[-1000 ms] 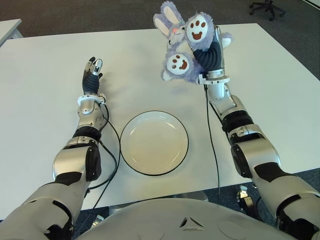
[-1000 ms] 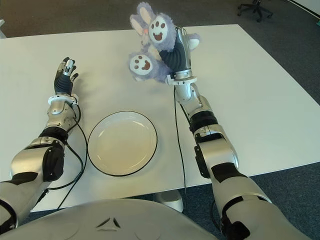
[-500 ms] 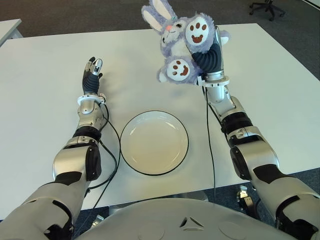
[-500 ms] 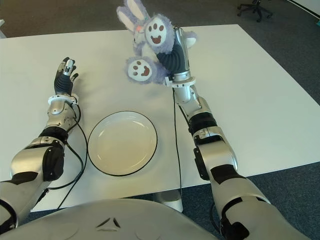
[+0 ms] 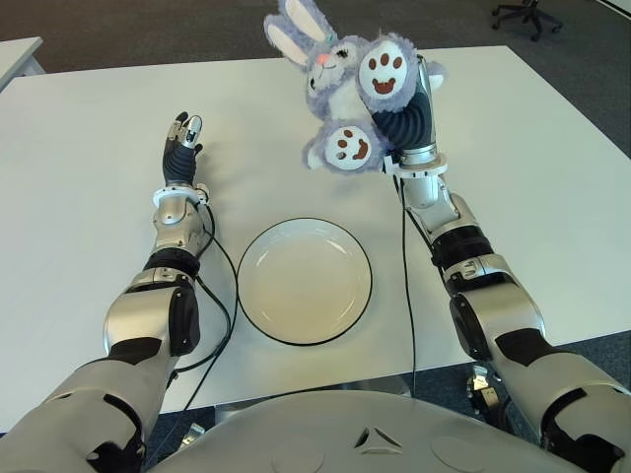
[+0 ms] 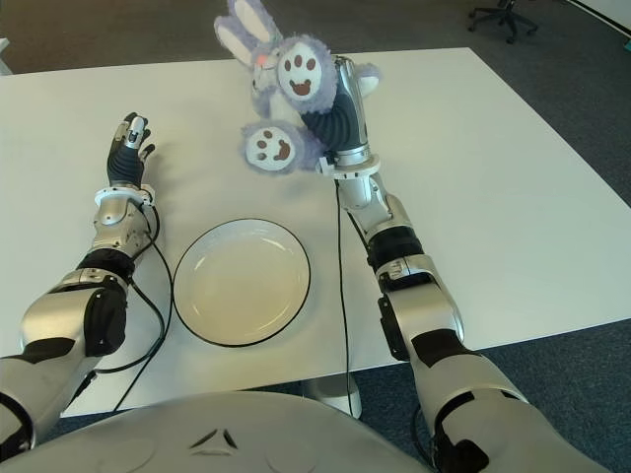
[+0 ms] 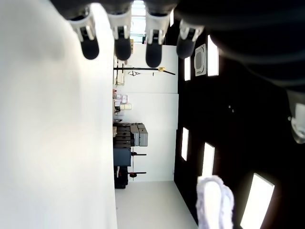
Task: Put the doll into the plate.
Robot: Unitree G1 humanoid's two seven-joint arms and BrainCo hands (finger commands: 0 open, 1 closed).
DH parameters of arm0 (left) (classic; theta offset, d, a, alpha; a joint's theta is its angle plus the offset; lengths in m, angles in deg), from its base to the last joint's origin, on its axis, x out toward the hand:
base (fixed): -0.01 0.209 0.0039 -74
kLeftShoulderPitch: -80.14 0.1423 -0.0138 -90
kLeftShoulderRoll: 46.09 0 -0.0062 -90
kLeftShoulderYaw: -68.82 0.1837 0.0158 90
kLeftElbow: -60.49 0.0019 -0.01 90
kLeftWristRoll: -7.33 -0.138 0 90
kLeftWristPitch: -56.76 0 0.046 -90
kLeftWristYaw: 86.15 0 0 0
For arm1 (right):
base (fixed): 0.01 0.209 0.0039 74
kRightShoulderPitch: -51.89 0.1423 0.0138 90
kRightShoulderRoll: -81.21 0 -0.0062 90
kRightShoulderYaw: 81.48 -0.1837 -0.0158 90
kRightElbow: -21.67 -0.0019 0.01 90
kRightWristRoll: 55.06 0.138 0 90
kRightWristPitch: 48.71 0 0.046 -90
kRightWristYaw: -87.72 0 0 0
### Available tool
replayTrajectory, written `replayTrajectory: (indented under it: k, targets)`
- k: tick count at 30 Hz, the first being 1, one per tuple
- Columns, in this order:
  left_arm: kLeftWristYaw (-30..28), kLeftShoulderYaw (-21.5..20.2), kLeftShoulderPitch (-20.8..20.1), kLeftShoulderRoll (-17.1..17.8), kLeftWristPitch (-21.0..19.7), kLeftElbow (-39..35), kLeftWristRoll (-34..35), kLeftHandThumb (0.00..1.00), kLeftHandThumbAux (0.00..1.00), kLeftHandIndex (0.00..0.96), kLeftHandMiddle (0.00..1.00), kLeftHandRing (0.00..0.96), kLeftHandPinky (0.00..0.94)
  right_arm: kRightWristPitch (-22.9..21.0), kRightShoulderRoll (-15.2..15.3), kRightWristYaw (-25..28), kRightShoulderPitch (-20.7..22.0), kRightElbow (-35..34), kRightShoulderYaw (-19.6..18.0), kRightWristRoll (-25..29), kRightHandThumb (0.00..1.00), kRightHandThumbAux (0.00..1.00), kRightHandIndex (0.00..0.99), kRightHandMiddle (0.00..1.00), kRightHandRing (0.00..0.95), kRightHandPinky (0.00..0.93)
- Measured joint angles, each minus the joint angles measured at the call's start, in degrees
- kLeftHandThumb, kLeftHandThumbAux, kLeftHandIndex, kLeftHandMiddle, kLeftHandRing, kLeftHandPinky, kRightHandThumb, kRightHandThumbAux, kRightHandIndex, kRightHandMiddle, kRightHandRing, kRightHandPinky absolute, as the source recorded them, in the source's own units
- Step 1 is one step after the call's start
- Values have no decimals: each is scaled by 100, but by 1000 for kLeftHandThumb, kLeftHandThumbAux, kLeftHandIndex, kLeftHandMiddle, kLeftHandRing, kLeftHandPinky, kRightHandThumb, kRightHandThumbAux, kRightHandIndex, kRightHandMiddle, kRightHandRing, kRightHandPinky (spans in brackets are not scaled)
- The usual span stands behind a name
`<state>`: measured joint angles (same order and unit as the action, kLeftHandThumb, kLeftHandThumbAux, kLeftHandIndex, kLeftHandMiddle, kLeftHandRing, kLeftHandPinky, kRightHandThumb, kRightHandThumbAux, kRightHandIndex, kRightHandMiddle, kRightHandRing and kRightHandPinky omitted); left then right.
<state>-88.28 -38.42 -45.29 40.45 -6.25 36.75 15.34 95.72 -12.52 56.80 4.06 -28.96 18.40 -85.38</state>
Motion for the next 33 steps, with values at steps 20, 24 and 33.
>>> replayTrajectory:
  k: [20,24,33]
  targets:
    - [-6,-15,-24,0,-2,32,9,0,368,0,105,47,0,366,-61,51,-165,-161,21,-146,715,709,439,889,882,869]
    - [-33,-15,-29,0,-2,41,10,0,365,0,106,46,0,498,-83,29,-166,-161,27,-170,715,709,439,888,879,870]
    - [-40,-16,-55,0,-2,85,9,0,369,0,118,57,0,651,-74,80,-169,-151,66,-236,716,710,438,890,884,876]
